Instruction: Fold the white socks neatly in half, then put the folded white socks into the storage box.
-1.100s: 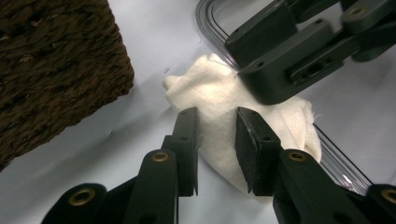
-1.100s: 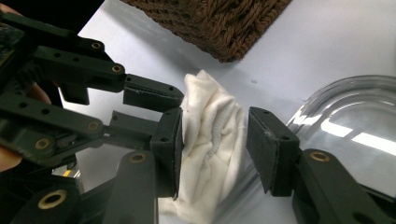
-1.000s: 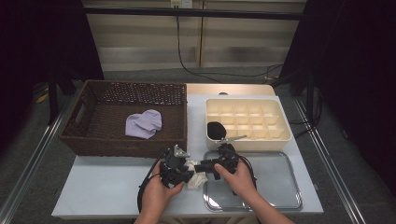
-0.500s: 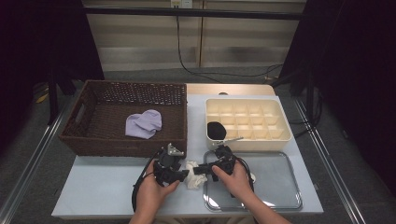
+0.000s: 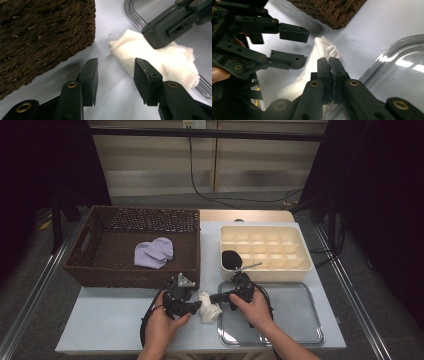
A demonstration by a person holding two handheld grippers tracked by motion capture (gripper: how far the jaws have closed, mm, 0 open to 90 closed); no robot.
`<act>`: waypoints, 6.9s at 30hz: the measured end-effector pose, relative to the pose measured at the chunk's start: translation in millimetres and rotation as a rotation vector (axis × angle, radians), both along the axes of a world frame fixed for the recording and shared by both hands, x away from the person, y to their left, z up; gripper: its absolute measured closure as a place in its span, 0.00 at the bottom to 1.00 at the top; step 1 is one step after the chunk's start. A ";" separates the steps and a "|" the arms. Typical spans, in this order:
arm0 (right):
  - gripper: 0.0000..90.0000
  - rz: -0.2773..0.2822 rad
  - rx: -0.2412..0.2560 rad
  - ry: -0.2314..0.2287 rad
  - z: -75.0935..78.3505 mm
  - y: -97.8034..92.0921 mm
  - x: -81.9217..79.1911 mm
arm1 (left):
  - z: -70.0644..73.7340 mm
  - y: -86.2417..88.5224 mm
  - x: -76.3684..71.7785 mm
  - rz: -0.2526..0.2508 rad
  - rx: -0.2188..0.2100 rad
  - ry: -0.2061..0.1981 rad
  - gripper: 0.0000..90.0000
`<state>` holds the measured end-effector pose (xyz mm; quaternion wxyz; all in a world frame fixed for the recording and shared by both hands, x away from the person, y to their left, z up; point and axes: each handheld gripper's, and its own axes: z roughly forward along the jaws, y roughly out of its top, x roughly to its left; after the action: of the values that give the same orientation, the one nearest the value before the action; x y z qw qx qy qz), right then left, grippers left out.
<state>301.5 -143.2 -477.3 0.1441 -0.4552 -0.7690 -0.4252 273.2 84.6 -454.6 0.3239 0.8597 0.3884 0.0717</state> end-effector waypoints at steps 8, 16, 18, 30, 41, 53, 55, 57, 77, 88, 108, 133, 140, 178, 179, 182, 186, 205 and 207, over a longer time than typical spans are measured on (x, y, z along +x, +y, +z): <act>0.99 -0.012 0.039 -0.006 12.2 -12.5 4.5 | -2.9 0.1 0.4 0.004 -0.010 -0.004 0.59; 0.99 -0.016 0.040 -0.027 30.6 -27.2 10.5 | -11.1 -3.5 2.1 -0.027 -0.009 -0.033 0.53; 0.99 -0.017 0.037 -0.023 32.6 -31.0 12.4 | -11.9 -3.8 2.7 -0.041 -0.001 -0.056 0.50; 0.99 -0.032 0.042 -0.032 55.0 -51.7 22.1 | -19.3 -4.8 4.3 -0.064 0.011 -0.123 0.43; 0.99 -0.048 0.030 -0.053 78.4 -70.8 37.5 | -24.8 -7.3 4.6 -0.084 0.012 -0.145 0.39; 0.98 -0.093 0.022 -0.065 90.7 -88.3 47.1 | -27.8 -5.8 2.6 -0.085 -0.007 -0.161 0.37; 0.99 -0.099 0.023 -0.070 93.7 -91.2 48.7 | -28.0 -5.7 2.1 -0.082 -0.007 -0.164 0.37; 0.98 -0.107 0.022 -0.075 97.0 -94.2 50.6 | -29.2 -4.8 1.8 -0.087 -0.017 -0.172 0.37; 0.98 -0.190 0.008 -0.080 101.2 -120.0 70.8 | -31.9 -2.3 0.4 -0.088 -0.035 -0.188 0.37; 0.98 -0.237 -0.015 -0.085 100.3 -133.5 80.3 | -32.0 -2.1 0.8 -0.091 -0.037 -0.189 0.37; 0.98 -0.267 -0.091 -0.074 73.7 -131.7 92.4 | -32.1 -2.3 0.6 -0.088 -0.039 -0.189 0.37; 0.85 -0.212 -0.226 -0.116 60.9 -114.8 86.8 | -31.9 -2.3 0.4 -0.088 -0.035 -0.189 0.37; 0.78 -0.202 -0.266 -0.134 77.4 -113.0 88.7 | -32.0 -2.3 0.5 -0.088 -0.036 -0.188 0.37; 1.00 -0.013 -0.501 -0.094 105.3 -85.4 98.4 | -32.1 -2.3 0.6 -0.086 -0.039 -0.187 0.37; 1.00 -0.014 -0.505 -0.092 104.4 -84.8 98.6 | -32.1 -2.3 0.6 -0.086 -0.039 -0.187 0.37; 1.00 -0.012 -0.506 -0.094 101.1 -84.1 99.5 | -32.1 -2.3 0.6 -0.087 -0.037 -0.188 0.37; 1.00 -0.007 -0.505 -0.091 96.0 -82.6 99.5 | -32.0 -2.2 0.6 -0.088 -0.037 -0.189 0.37; 1.00 0.041 -0.507 -0.041 46.8 -70.2 95.2 | -32.2 -2.4 0.5 -0.088 -0.039 -0.189 0.37; 1.00 0.039 -0.502 -0.037 42.2 -70.2 95.3 | -32.2 -2.4 0.5 -0.088 -0.039 -0.190 0.37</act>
<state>396.8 -213.4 -435.1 0.0204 -0.4539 -0.8616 -0.2264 273.7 82.2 -486.8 0.3789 0.8587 0.3194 0.1308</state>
